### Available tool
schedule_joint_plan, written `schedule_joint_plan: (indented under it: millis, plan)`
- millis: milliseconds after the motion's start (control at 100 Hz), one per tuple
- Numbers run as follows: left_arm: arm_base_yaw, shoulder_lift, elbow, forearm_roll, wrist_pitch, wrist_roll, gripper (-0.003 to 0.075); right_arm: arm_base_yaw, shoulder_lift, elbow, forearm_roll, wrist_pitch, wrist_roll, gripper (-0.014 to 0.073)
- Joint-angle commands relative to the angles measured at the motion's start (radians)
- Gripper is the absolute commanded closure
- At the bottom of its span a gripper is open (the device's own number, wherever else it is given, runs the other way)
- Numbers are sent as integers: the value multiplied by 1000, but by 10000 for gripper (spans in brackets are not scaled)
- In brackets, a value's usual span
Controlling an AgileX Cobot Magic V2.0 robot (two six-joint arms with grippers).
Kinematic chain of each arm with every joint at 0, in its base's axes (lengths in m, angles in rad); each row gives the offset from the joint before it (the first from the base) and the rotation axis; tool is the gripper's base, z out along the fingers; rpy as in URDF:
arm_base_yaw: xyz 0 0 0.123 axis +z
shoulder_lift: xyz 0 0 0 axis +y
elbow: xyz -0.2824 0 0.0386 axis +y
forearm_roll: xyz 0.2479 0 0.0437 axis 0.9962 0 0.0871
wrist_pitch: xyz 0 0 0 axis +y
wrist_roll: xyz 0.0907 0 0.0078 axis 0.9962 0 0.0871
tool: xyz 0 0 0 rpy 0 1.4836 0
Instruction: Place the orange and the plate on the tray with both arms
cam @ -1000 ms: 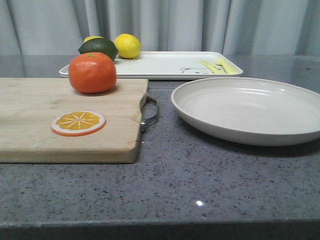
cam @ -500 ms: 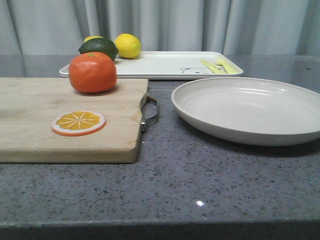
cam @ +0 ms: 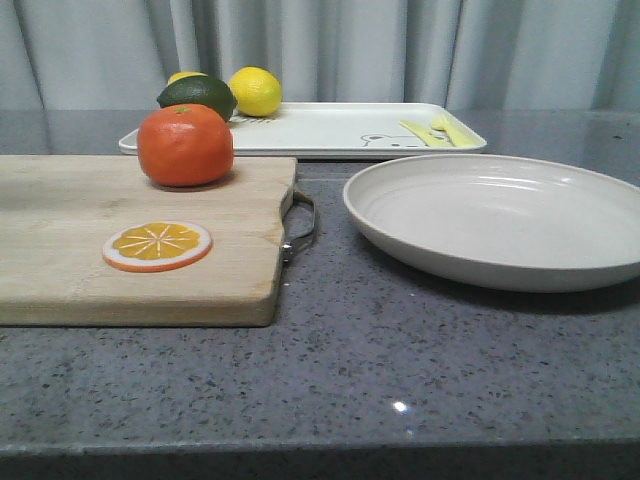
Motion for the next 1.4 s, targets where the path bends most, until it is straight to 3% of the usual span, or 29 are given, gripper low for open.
schedule_joint_plan:
  millis: [0, 460, 720, 1390]
  plan:
    - [-32, 14, -81, -14, -5, -7, 129, 5, 1, -36, 0, -96, -3, 654]
    - [-216, 288, -448, -77, 341, -7, 130, 5, 1, -36, 15, -96, -3, 654]
    - [-258, 447, -620, -79, 503, -7, 130, 5, 1, -36, 48, -96, -3, 654]
    - [-260, 548, -654, -159, 637, 0, 156, 5, 1, -36, 49, -88, -3, 654]
